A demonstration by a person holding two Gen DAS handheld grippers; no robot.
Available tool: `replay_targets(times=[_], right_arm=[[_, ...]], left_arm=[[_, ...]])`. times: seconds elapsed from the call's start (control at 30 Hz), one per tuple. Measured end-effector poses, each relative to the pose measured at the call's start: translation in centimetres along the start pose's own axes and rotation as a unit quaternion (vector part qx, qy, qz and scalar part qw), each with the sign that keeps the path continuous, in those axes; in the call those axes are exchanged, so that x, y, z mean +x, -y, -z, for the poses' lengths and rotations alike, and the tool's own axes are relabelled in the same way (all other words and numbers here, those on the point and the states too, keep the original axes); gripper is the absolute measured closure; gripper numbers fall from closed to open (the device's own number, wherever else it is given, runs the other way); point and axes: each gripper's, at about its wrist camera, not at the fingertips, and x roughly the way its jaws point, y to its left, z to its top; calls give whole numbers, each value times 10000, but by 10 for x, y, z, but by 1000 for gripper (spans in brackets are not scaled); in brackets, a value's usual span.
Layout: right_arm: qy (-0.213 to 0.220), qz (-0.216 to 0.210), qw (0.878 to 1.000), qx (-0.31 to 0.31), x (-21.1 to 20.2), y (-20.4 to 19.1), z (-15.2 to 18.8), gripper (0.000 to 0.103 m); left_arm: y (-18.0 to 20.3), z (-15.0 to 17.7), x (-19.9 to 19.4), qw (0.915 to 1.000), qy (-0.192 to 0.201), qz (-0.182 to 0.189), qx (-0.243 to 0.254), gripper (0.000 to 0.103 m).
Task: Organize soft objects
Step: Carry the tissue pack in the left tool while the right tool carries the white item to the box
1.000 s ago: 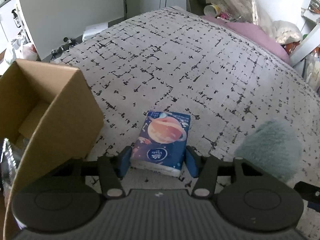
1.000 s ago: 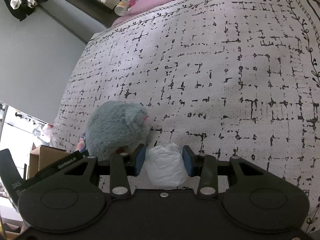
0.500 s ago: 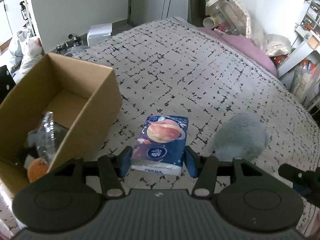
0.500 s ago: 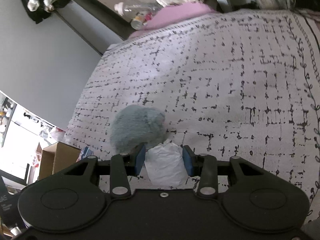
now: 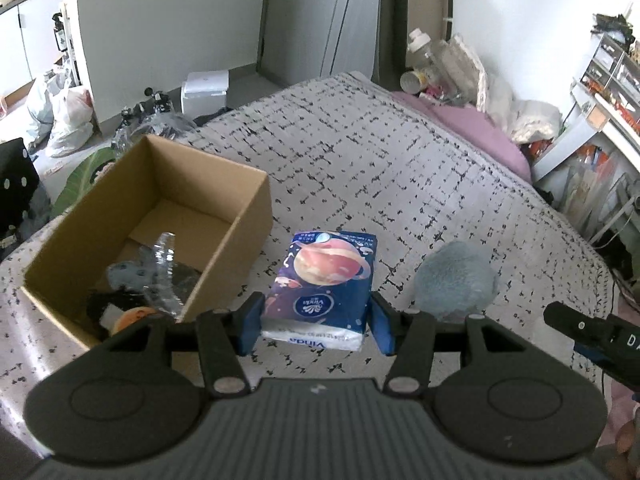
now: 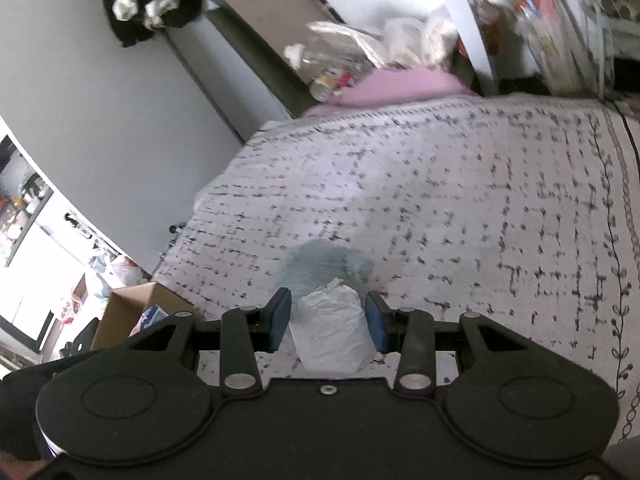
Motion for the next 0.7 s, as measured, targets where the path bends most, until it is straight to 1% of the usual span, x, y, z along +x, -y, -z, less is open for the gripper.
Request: replay_targets(times=[0.07, 0.2, 0.33, 0.47, 0.7], right_arm=[[238, -64, 9996, -169, -10, -8, -2, 63], [540, -280, 9980, -174, -26, -19, -8, 62], [555, -347, 9977, -192, -30, -30, -9, 63], [557, -396, 9974, -245, -32, -44, -6, 63], [595, -573, 9960, -332, -38, -68, -4, 63]], left_arm=[[-4, -1, -8, 10000, 35, 13, -6, 49], [-13, -2, -22, 9999, 103, 124, 6, 49], [-23, -5, -36, 9996, 213, 179, -23, 49], [-33, -8, -49, 9993, 339, 160, -21, 49], [-50, -11, -63, 9989, 393, 243, -6, 49]])
